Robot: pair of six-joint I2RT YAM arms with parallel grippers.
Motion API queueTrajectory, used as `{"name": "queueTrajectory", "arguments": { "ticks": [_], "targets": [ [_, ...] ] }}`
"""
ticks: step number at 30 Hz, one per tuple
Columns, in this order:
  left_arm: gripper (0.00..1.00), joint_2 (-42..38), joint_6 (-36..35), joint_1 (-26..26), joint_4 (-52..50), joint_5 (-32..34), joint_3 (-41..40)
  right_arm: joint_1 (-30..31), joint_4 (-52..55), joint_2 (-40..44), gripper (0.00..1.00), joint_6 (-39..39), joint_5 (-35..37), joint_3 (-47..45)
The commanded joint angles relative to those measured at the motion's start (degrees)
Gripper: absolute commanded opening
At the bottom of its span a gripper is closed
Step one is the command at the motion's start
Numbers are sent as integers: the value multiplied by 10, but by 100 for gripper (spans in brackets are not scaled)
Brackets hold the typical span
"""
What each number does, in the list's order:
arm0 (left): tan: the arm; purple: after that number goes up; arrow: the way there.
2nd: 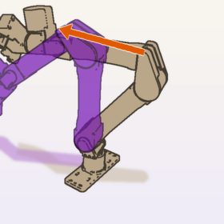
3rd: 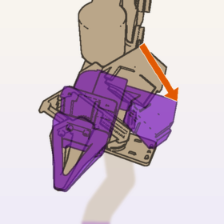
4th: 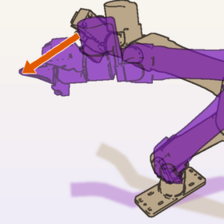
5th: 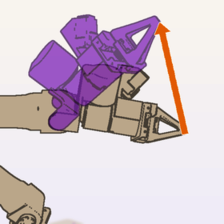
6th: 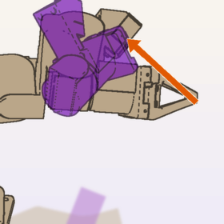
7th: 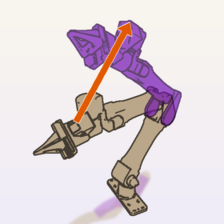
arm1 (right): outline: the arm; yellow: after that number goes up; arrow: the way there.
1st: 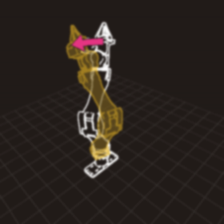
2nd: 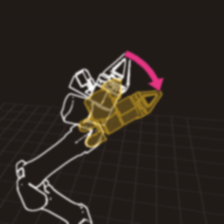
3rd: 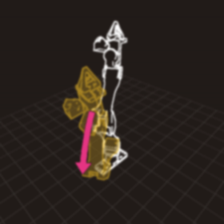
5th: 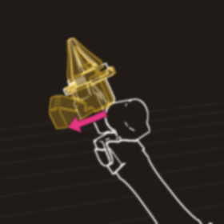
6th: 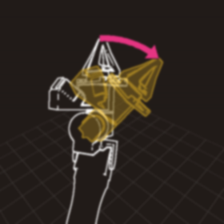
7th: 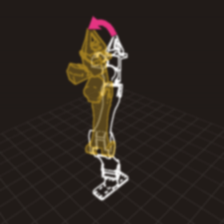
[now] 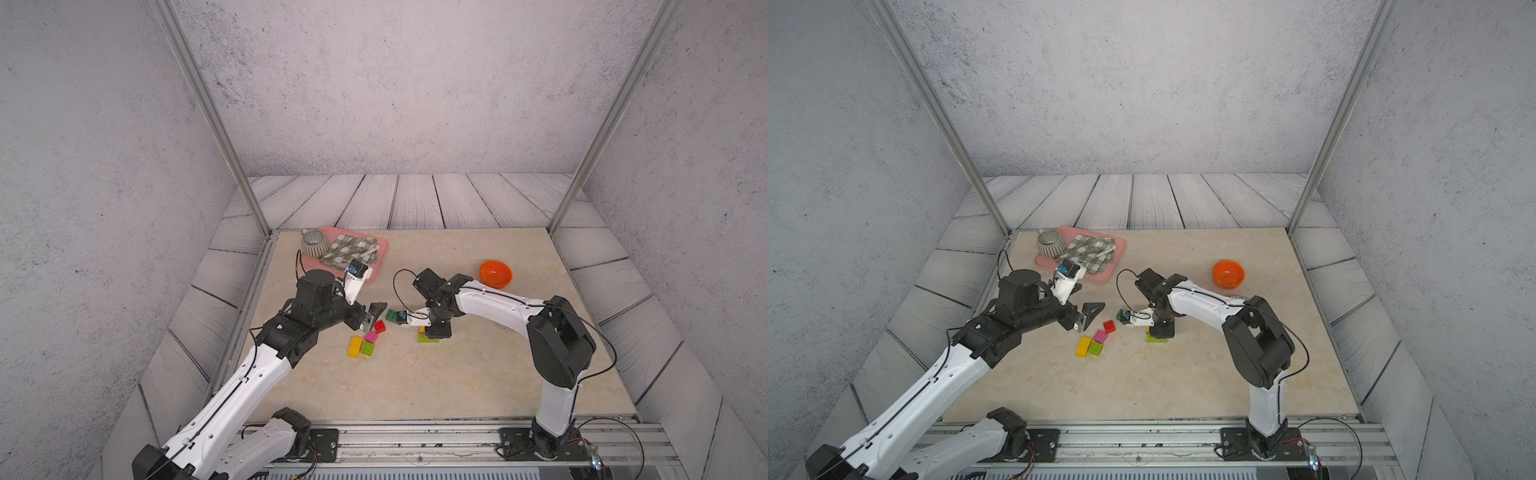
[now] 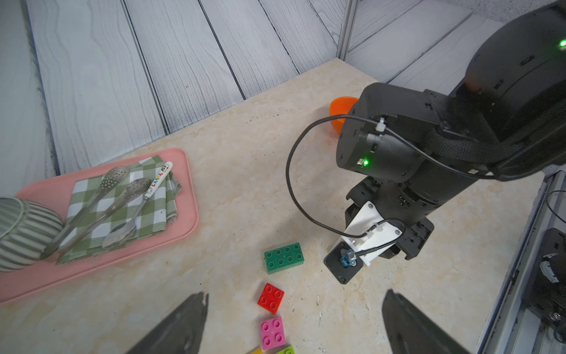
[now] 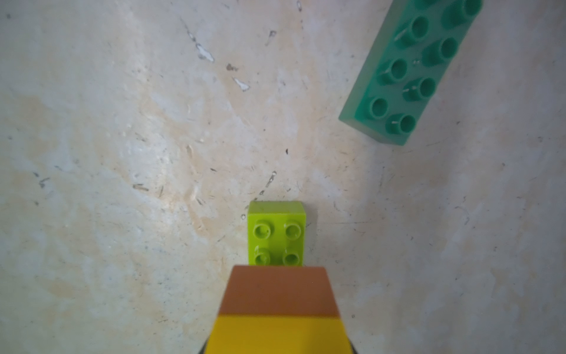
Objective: Assemble the letter s with lego
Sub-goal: Assemble the lego brick with the lego brick.
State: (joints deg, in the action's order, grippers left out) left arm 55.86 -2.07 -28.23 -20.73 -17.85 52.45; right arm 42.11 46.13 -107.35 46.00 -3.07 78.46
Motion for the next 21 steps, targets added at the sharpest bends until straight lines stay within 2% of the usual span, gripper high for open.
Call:
{"name": "queueTrajectory", "arguments": {
  "ticks": [1, 21],
  "targets": [
    [95, -5, 4, 6, 5, -8, -4, -8, 27, -17, 34, 4, 17, 1],
    [95, -4, 4, 9, 6, -8, -4, -9, 20, 11, 53, -2, -6, 25]
  ]
}}
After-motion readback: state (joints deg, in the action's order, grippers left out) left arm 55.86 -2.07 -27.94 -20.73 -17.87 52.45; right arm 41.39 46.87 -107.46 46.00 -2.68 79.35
